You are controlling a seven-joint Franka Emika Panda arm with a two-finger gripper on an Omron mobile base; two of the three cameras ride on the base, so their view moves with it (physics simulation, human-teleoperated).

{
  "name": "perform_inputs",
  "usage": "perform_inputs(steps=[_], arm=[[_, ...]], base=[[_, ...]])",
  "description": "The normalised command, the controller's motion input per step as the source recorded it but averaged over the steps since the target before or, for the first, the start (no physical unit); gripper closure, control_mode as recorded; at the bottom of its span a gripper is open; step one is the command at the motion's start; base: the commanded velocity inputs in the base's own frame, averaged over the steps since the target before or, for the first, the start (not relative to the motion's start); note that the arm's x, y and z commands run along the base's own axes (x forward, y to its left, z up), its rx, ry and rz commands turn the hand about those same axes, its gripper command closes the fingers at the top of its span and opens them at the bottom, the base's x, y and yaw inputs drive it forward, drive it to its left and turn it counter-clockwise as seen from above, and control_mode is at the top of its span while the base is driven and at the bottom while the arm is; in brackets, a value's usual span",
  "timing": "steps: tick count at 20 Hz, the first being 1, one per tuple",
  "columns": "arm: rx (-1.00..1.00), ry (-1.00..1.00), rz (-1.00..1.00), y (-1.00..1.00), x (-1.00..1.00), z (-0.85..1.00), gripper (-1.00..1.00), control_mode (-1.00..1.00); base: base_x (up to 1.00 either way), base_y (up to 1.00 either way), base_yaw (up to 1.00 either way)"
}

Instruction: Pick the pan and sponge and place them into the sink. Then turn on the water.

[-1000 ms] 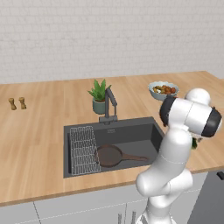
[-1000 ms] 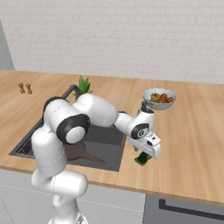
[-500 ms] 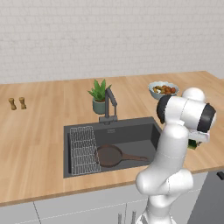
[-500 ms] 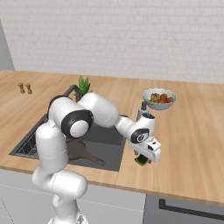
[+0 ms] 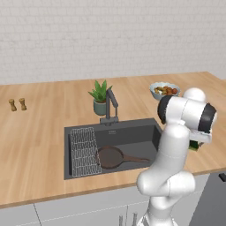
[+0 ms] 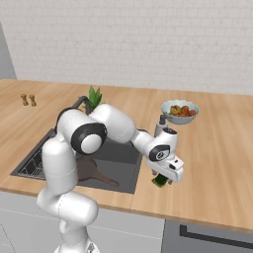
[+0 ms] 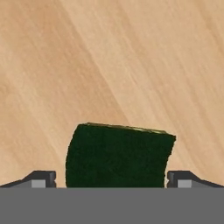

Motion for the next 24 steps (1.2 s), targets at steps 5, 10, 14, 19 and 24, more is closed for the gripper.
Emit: perform_inputs(steps=[5, 10, 14, 19, 24], arm=[[-0.06, 0.0, 0.0, 0.33, -0.06, -0.74, 1.0, -1.0], [-0.01, -0.01, 0.0, 0.32, -0.16, -0.73, 1.0, -1.0], [0.0, -0.12, 0.0, 0.41, -0.41, -0.29, 1.0, -1.0], [0.04, -0.17, 0.0, 0.34, -0.31, 0.29, 1.0, -1.0], [0.0, -0.19, 0.0, 0.5, -0.17, 0.8, 1.0, -1.0]], base=[[0.0, 0.0, 0.0], [0.0, 0.0, 0.0], [0.0, 0.0, 0.0], [0.0, 0.0, 0.0], [0.0, 0.0, 0.0]])
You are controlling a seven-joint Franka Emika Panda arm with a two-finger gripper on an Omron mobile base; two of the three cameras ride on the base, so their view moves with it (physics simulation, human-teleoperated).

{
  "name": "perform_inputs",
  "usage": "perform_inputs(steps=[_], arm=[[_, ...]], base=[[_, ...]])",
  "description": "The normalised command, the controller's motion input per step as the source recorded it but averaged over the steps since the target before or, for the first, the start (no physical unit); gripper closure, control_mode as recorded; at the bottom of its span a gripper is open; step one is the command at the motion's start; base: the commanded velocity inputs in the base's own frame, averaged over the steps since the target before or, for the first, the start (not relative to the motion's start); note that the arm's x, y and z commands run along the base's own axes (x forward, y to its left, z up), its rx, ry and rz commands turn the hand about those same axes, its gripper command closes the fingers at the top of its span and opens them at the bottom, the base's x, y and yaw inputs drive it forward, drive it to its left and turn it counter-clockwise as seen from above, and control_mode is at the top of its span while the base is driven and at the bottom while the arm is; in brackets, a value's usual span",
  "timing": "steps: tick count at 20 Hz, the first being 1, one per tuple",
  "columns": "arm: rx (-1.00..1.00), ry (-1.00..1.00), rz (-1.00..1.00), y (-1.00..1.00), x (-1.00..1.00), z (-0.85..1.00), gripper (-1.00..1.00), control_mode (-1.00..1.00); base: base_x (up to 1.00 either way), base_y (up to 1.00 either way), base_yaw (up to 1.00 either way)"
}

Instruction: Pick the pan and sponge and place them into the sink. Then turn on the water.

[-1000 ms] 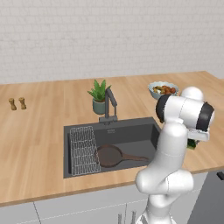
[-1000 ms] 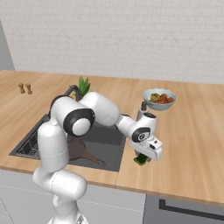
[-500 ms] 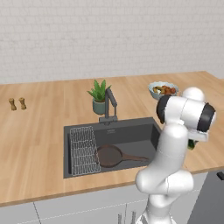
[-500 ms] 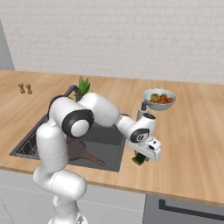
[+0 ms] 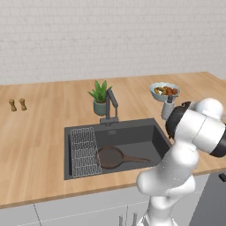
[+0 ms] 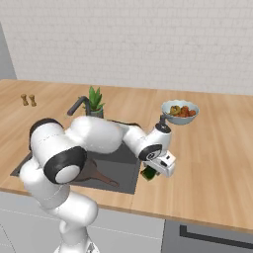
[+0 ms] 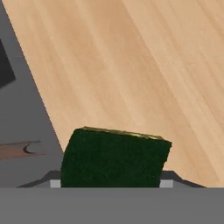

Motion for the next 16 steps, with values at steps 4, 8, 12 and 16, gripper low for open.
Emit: perform_inputs(steps=[4, 8, 12, 16], arm=[[-0.02, -0.26, 0.0, 0.76, -0.23, 0.88, 1.0, -1.0], [0.0, -0.31, 0.04, 0.85, -0.24, 0.54, 1.0, -1.0], [0.0, -0.27, 0.08, 0.93, -0.1, 0.22, 1.0, -1.0], [0.03, -0.02, 0.09, 0.75, 0.04, 0.09, 1.0, -1.0]], base=[[0.0, 0.0, 0.0], [0.0, 0.0, 0.0], [0.0, 0.0, 0.0], [0.0, 0.0, 0.0]])
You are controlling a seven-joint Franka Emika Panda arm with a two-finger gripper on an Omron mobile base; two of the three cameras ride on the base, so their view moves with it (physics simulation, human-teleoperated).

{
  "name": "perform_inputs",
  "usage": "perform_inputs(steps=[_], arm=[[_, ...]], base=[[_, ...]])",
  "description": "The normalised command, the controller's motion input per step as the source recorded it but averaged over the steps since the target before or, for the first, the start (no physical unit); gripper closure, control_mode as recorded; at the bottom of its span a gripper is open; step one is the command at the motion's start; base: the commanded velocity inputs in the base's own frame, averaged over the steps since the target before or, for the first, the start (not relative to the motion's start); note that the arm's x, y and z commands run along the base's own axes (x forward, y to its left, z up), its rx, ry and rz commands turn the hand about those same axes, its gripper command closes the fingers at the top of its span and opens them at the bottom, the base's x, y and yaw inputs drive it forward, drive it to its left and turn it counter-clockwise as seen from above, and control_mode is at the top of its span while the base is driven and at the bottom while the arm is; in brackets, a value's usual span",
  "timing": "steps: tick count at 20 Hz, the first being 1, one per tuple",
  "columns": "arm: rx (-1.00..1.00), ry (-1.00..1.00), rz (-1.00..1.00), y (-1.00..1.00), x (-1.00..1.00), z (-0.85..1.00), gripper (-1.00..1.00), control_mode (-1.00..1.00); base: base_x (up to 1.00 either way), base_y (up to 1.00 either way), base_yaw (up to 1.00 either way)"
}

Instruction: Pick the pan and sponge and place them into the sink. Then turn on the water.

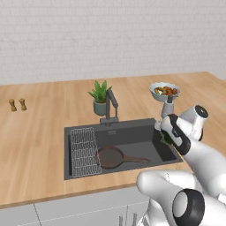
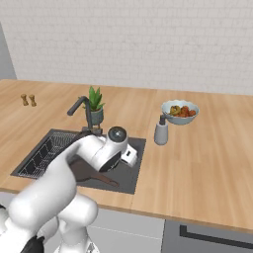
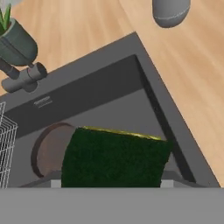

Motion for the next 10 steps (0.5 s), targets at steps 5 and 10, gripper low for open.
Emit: perform_inputs(steps=[5, 10], arm=[[0.09, 0.1, 0.17, 0.45, 0.37, 0.01, 1.0, -1.0], [0.09, 0.1, 0.15, 0.18, 0.41, -0.01, 1.0, -1.0]], base=[[0.0, 0.0, 0.0], [0.0, 0.0, 0.0]])
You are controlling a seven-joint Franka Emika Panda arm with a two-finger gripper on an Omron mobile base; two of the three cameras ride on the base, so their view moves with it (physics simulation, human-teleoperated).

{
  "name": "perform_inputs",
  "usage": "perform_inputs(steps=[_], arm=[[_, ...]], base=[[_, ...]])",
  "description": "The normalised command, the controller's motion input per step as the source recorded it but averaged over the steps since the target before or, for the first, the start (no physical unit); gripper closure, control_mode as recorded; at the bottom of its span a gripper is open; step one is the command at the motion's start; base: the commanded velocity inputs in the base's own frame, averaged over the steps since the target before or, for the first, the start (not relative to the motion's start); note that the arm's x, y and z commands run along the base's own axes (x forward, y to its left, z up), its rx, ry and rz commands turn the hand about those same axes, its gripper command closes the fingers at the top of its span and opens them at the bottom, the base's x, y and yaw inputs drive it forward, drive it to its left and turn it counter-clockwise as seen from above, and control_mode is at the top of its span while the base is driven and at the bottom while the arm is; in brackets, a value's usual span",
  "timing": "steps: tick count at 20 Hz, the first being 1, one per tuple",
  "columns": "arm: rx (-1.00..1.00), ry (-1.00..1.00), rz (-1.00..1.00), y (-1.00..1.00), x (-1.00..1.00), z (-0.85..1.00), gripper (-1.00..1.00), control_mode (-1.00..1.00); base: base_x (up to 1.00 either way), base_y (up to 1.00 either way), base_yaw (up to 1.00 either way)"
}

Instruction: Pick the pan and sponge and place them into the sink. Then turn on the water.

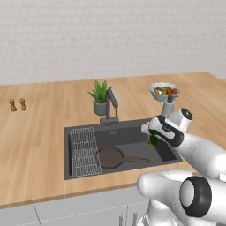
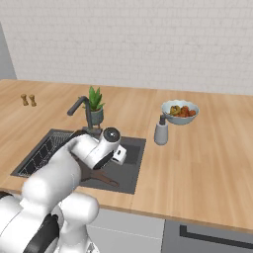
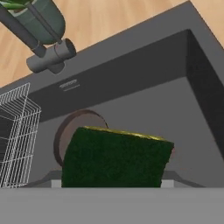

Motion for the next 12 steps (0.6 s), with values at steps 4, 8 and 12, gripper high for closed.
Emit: perform_inputs(steps=[4, 8, 12], arm=[[0.14, 0.01, 0.09, 0.03, 0.23, -0.18, 1.0, -1.0], [0.1, 0.0, 0.05, 0.21, 0.17, -0.38, 1.0, -1.0], [0.04, 0.0, 0.04, 0.36, 0.31, -0.44, 1.0, -1.0]], base=[[0.0, 0.0, 0.0], [0.0, 0.0, 0.0], [0.0, 0.0, 0.0]])
